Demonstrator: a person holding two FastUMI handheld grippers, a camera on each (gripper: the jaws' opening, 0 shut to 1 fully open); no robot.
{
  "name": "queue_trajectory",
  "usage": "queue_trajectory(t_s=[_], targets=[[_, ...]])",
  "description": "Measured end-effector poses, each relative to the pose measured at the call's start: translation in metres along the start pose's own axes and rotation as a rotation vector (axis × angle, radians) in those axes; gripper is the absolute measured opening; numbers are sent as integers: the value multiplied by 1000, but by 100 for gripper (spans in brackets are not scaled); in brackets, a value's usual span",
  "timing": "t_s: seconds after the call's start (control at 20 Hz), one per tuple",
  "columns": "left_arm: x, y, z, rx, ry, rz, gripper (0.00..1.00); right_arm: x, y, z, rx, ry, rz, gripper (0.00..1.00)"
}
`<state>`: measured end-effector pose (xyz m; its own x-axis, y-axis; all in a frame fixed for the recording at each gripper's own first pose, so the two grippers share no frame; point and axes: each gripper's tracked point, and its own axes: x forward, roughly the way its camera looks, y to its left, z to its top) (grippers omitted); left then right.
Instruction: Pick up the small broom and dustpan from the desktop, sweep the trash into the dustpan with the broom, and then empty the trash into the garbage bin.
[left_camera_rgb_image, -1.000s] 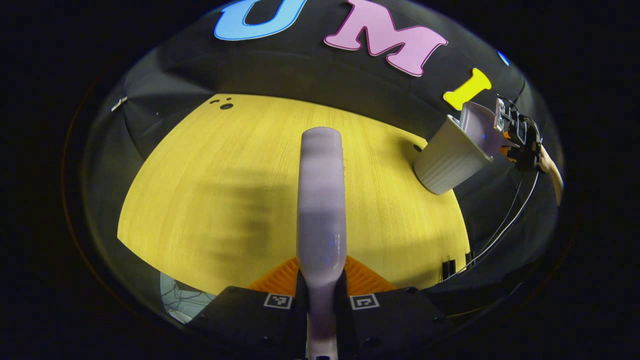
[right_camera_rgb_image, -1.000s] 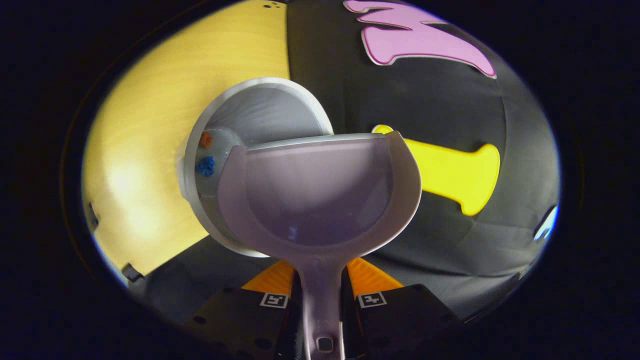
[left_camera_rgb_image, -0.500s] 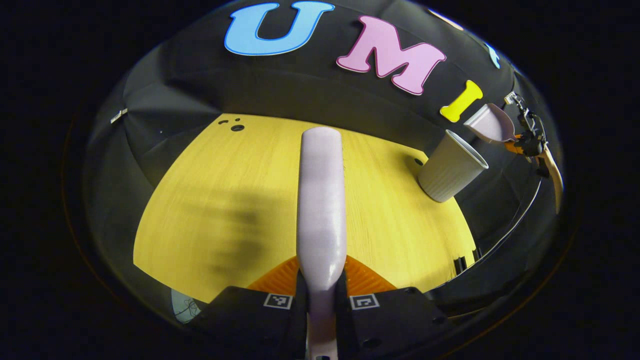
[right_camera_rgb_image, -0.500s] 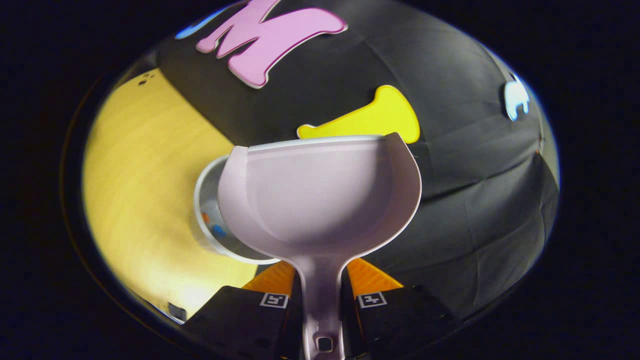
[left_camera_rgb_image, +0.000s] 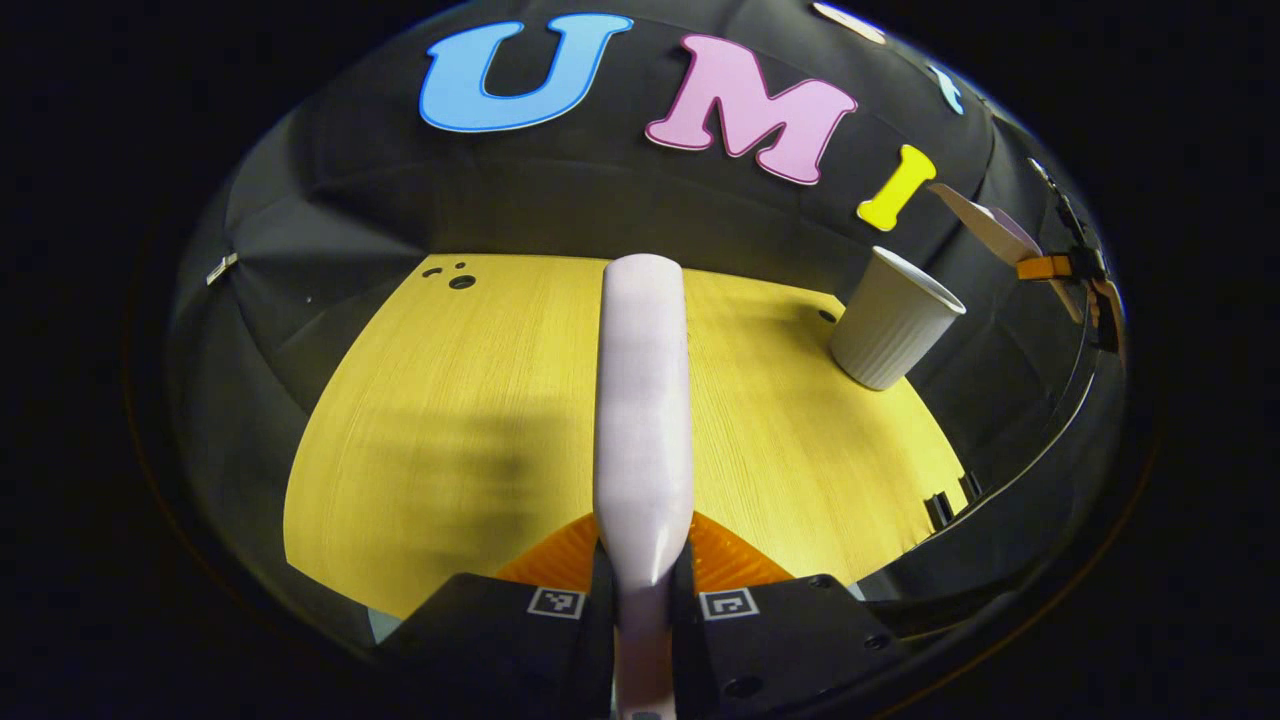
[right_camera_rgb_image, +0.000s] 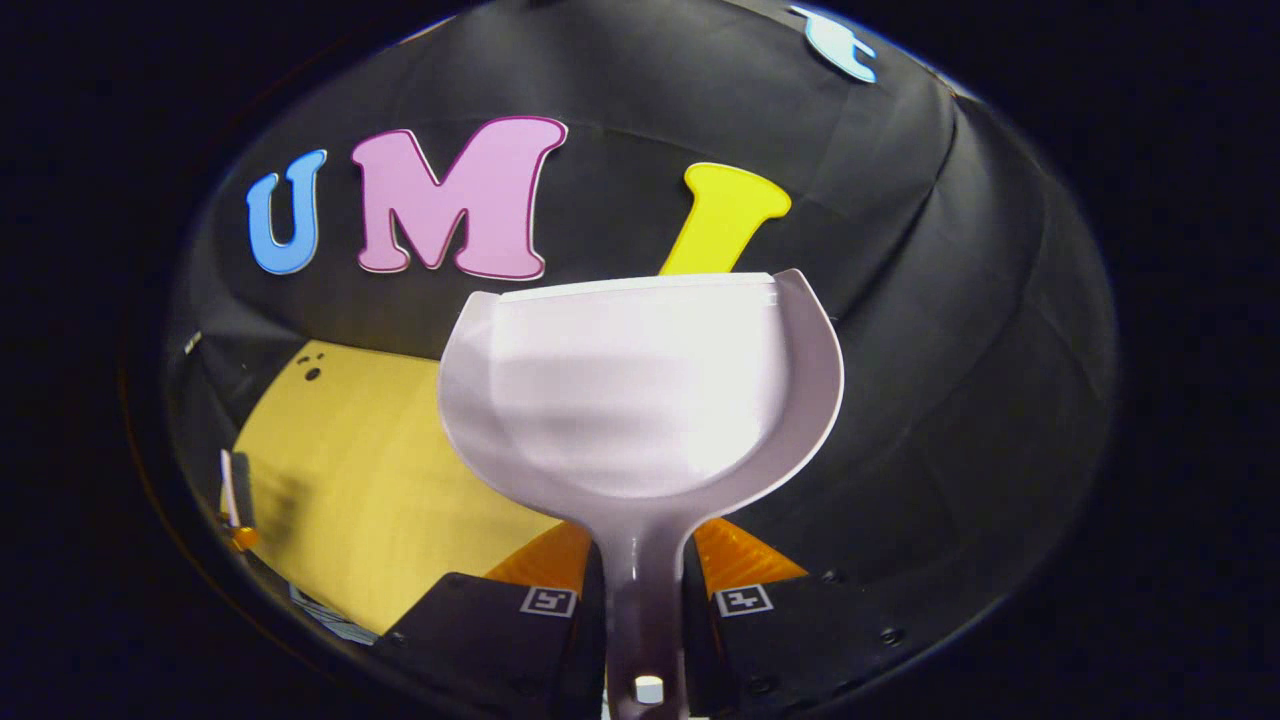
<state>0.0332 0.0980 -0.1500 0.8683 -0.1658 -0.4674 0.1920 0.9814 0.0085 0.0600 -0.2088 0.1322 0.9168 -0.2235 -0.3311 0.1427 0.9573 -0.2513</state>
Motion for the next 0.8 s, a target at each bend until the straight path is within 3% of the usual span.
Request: queue_trajectory(t_s=[0.2, 0.45, 0.5, 0.55, 0.8], targets=[[10, -14, -6, -14, 13, -52, 27, 1, 52, -45, -12, 49, 109, 35], [21, -3, -3, 21, 26, -31, 27, 1, 130, -96, 3, 138, 263, 35], [24, -1, -4, 26, 37, -25, 27, 3, 137, -103, -16, 151, 268, 40], [26, 1, -5, 32, 46, -19, 28, 6, 144, -108, -33, 157, 270, 35], [46, 8, -14, 46, 96, -9, 27, 23, 184, -142, -17, 212, 311, 35]])
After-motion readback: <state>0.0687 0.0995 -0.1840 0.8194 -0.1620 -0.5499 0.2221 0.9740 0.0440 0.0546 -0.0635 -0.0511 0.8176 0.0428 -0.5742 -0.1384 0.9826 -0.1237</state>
